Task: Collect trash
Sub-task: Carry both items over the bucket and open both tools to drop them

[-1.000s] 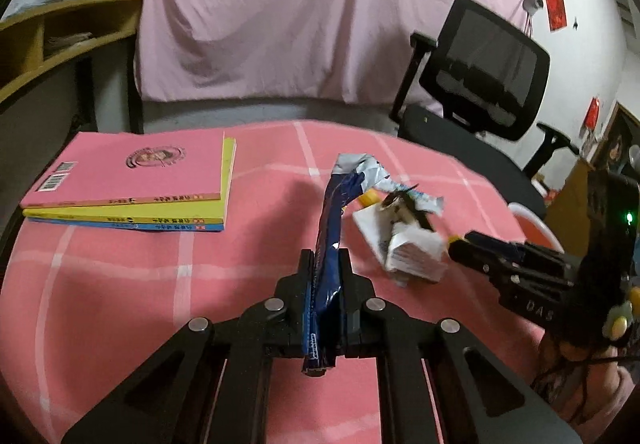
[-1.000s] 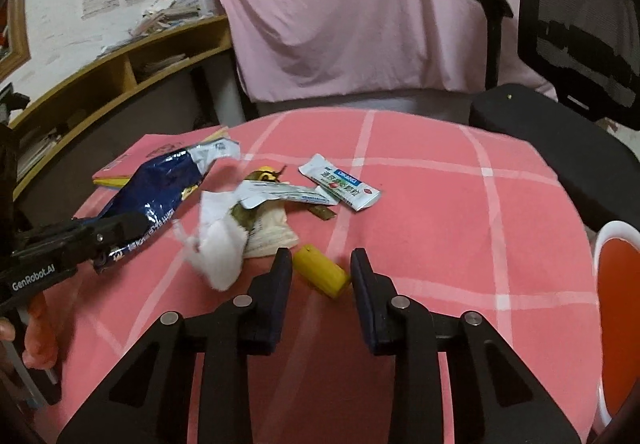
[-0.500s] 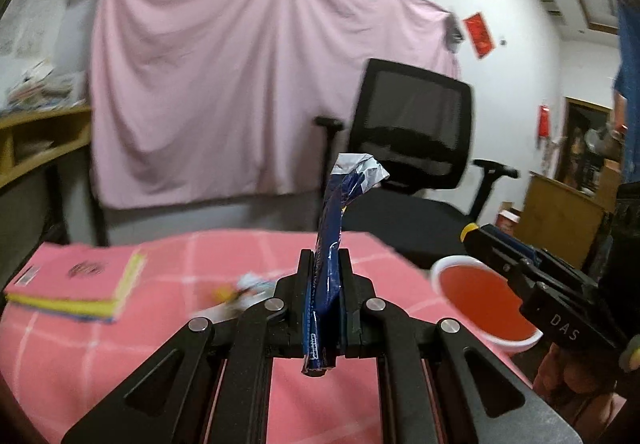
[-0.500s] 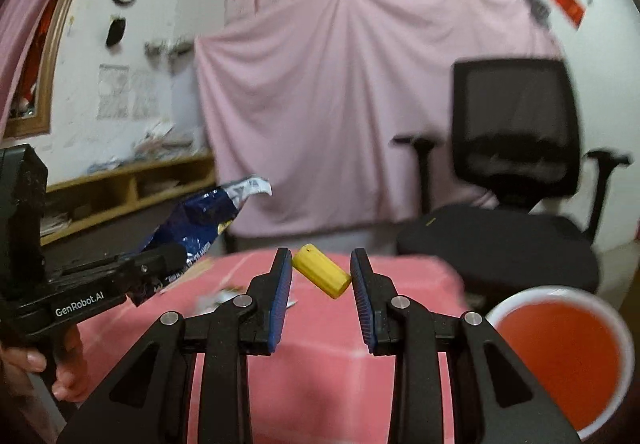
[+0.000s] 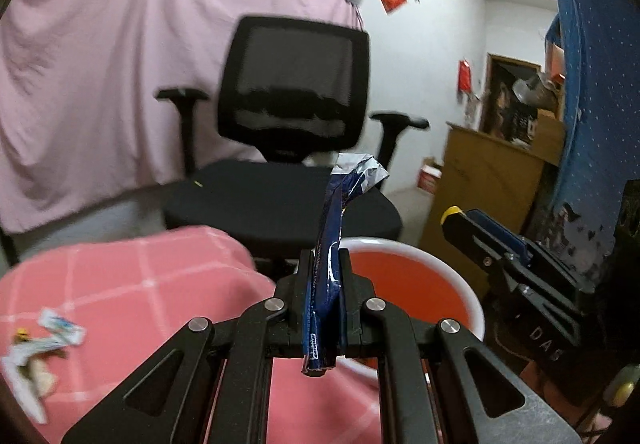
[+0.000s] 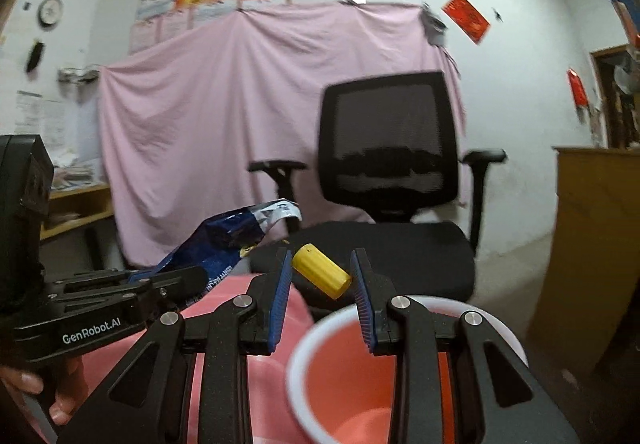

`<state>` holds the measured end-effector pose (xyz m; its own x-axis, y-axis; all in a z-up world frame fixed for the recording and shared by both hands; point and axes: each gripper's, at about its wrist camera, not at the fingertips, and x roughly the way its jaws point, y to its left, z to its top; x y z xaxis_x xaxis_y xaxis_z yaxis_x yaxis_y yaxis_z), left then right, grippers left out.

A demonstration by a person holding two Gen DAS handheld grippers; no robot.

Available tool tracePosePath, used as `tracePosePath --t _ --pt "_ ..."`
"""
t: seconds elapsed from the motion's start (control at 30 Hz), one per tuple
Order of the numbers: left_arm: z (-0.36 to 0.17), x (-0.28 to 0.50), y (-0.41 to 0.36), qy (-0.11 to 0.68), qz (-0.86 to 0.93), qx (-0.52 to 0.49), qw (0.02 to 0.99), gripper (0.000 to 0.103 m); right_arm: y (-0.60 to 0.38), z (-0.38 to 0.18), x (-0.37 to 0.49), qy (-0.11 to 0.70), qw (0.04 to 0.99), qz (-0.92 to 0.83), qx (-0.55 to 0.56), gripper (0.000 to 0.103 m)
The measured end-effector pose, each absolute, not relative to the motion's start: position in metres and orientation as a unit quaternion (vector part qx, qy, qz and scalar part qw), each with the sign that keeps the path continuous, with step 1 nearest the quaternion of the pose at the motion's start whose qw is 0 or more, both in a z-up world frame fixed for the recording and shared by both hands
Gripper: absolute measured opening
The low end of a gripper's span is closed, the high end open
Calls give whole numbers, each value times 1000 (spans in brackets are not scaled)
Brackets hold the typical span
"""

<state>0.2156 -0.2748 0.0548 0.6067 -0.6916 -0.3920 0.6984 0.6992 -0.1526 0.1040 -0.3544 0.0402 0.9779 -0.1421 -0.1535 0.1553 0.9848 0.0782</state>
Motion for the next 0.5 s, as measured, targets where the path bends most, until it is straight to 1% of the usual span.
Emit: tracePosePath --t 0.23,0.5 --pt "37 244 -322 296 -414 8 860 8 -391 17 109 118 983 -114 88 28" --pt "14 261 -322 377 -406 6 833 10 -407 -9 125 189 966 -127 120 29"
